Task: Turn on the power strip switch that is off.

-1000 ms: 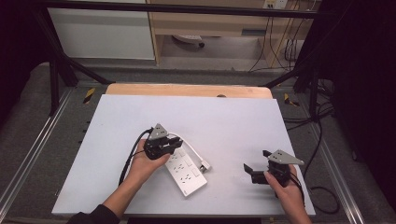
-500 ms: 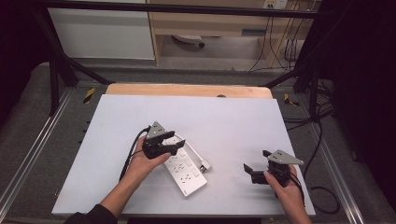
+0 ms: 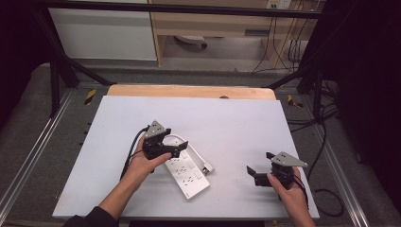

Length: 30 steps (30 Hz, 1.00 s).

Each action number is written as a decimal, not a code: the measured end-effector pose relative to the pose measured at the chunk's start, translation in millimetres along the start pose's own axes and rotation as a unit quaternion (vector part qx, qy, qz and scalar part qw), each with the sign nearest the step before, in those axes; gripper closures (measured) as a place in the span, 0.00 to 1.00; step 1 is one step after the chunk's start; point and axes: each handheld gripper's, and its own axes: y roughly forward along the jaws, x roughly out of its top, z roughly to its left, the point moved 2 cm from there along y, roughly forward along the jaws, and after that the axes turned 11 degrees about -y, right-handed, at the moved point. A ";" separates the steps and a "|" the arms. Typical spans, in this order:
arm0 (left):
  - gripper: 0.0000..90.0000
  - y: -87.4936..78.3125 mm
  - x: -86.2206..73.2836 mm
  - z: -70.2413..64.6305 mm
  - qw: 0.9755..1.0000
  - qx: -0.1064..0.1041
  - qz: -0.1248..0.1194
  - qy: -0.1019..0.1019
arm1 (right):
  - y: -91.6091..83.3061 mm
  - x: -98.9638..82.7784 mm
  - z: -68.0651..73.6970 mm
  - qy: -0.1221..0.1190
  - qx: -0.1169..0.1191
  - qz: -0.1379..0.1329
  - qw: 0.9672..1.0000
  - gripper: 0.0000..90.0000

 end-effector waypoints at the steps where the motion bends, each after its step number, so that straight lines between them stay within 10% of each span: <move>1: 0.08 -0.5 0.5 0.2 1.000 -0.002 -0.001 -0.002 | -0.1 0.0 0.0 0.000 0.000 0.000 1.000 0.04; 30: 0.07 -68.3 27.0 26.8 0.996 0.018 -0.081 -0.014 | -0.1 -0.3 -0.9 0.002 -0.002 -0.001 1.000 0.04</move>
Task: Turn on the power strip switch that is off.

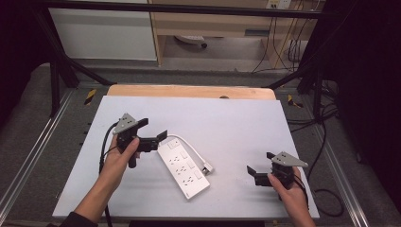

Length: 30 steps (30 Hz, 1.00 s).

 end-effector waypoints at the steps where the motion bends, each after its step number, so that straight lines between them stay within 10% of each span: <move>1: 0.07 -3.8 0.9 1.2 1.000 0.000 -0.003 -0.002 | 0.1 0.0 0.0 0.000 0.000 0.000 1.000 0.04; 15: 0.07 -69.2 -1.0 30.8 0.998 0.032 -0.050 -0.012 | -0.3 -0.2 -0.5 0.008 -0.002 0.000 1.000 0.04; 30: 0.07 -105.9 -45.1 44.3 0.997 0.048 -0.050 -0.020 | -0.6 0.3 1.0 0.010 -0.003 -0.001 1.000 0.04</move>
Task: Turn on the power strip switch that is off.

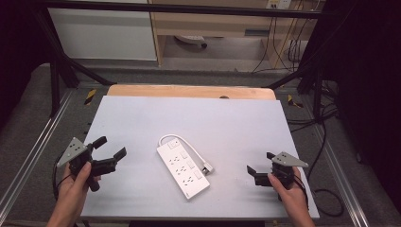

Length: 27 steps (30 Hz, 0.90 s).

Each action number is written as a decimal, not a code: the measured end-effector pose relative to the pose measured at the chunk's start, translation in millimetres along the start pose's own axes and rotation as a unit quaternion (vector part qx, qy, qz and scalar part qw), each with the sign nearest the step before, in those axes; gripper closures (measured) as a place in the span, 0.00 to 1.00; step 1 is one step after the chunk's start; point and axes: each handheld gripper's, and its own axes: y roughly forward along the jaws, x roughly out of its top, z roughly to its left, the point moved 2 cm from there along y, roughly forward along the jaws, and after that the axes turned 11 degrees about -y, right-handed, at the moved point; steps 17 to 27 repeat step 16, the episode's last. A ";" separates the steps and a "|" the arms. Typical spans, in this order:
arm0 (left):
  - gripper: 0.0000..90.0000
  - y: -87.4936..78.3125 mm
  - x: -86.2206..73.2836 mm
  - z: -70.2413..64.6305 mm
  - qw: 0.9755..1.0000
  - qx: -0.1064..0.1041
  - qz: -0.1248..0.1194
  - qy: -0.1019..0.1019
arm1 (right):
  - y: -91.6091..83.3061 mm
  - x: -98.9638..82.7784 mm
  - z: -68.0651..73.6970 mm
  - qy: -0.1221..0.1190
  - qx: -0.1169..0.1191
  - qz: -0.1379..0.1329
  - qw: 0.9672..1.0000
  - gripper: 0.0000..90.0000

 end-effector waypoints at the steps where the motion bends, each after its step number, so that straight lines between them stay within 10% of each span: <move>1: 0.07 0.6 -3.5 -0.1 1.000 0.000 0.005 0.001 | 0.0 0.1 0.1 0.000 0.000 -0.001 1.000 0.04; 14: 0.08 20.0 -41.3 0.0 0.996 -0.004 0.085 0.013 | 1.4 -0.6 0.6 0.000 0.001 0.005 1.000 0.03; 27: 0.08 20.8 -42.9 -1.1 0.996 -0.004 0.090 0.015 | 4.0 -2.6 0.6 0.001 -0.002 0.015 1.000 0.03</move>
